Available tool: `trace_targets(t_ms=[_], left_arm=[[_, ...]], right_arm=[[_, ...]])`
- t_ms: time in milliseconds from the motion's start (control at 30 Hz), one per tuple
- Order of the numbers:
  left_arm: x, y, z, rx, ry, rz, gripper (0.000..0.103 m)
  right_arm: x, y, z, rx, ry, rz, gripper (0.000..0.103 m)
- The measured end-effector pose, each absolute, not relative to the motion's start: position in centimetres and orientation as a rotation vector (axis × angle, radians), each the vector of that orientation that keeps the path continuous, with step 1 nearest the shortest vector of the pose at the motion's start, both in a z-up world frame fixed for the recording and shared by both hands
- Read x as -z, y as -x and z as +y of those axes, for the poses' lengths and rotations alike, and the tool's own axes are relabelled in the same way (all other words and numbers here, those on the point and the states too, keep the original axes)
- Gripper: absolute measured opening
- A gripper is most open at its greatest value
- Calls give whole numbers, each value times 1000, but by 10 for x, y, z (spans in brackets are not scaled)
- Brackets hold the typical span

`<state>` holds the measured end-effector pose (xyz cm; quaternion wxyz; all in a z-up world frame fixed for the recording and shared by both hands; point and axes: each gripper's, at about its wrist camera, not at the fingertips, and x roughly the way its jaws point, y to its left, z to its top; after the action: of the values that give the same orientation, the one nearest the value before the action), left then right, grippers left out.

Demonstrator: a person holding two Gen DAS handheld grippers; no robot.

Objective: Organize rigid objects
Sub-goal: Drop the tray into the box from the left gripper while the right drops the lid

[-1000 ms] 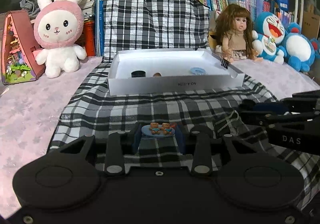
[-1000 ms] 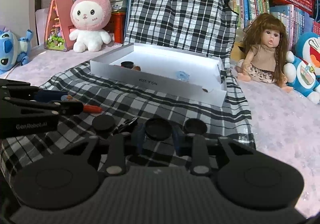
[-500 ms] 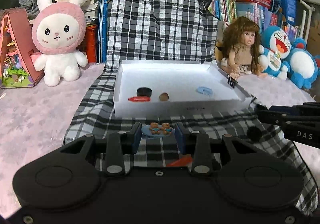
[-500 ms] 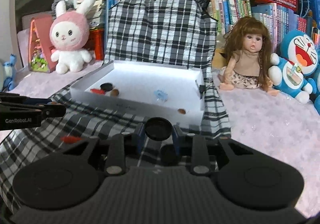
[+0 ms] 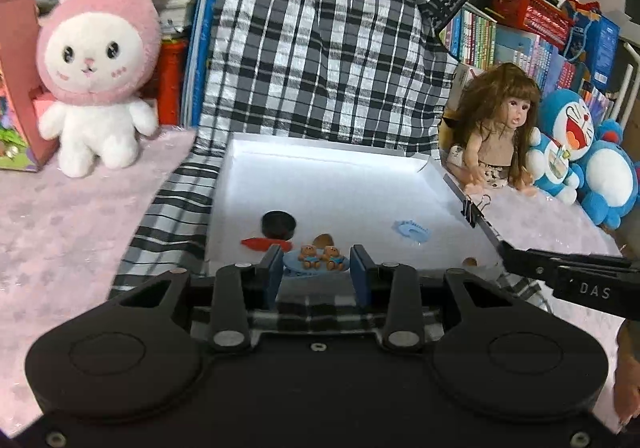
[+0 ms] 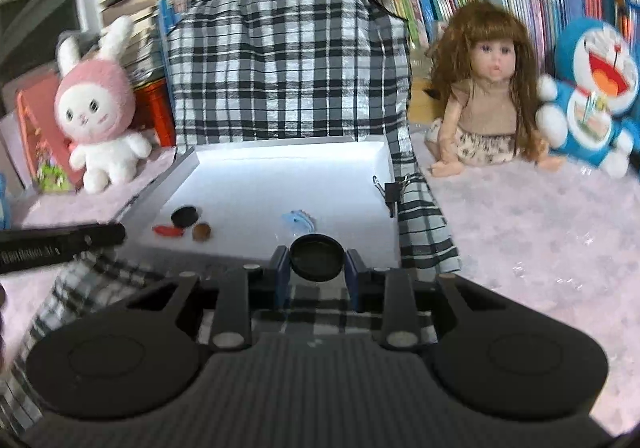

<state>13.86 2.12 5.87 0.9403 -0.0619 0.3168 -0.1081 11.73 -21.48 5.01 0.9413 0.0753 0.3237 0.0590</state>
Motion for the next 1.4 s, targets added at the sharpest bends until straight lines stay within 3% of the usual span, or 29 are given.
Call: trace_targets(t_ms=[633, 1400], left_arm=[[-34, -247, 8, 197, 210, 824, 35], [-8, -264, 3, 146, 134, 828, 35]], right_arm=[[-28, -198, -213, -53, -233, 830, 35], [-8, -221, -208, -28, -233, 889, 35]])
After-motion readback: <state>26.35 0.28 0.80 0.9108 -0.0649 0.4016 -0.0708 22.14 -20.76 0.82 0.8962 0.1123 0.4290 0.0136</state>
